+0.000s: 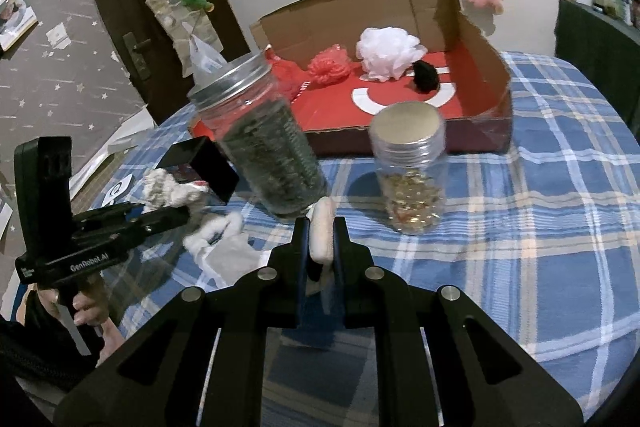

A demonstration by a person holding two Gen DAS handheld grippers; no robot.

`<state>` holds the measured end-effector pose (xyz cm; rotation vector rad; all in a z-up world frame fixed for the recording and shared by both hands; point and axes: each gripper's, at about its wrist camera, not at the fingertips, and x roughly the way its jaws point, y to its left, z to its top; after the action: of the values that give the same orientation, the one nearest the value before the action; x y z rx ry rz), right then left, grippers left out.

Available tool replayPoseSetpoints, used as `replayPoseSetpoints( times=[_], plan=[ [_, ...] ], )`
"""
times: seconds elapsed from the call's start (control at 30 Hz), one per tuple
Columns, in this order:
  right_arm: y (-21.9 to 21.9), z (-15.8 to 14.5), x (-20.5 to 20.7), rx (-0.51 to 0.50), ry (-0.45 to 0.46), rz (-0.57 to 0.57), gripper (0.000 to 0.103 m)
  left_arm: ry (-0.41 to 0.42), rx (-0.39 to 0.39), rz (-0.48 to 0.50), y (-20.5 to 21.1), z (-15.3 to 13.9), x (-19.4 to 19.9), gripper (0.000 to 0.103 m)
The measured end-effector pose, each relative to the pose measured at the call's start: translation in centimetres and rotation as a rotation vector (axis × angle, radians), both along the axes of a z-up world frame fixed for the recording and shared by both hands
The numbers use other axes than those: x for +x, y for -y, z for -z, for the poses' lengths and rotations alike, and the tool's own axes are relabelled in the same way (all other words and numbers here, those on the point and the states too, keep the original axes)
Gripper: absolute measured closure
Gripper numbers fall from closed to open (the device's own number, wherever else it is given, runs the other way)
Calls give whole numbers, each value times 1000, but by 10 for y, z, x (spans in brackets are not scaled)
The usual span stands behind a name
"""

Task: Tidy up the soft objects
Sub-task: 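Carry the rope knot and powder puff up over the box with both tools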

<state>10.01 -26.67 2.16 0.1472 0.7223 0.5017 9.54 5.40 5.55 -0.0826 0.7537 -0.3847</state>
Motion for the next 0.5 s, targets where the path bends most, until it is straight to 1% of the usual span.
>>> replayPoseSetpoints(
  times=[0.33,0.5],
  plan=[
    [23,3,-1,-18,-16,57,92,-18,22,-99,-40,7,-9,82],
    [36,6,-2,-29,-20,90,92,-25,37,-145,-60,11,-8,82]
  ],
)
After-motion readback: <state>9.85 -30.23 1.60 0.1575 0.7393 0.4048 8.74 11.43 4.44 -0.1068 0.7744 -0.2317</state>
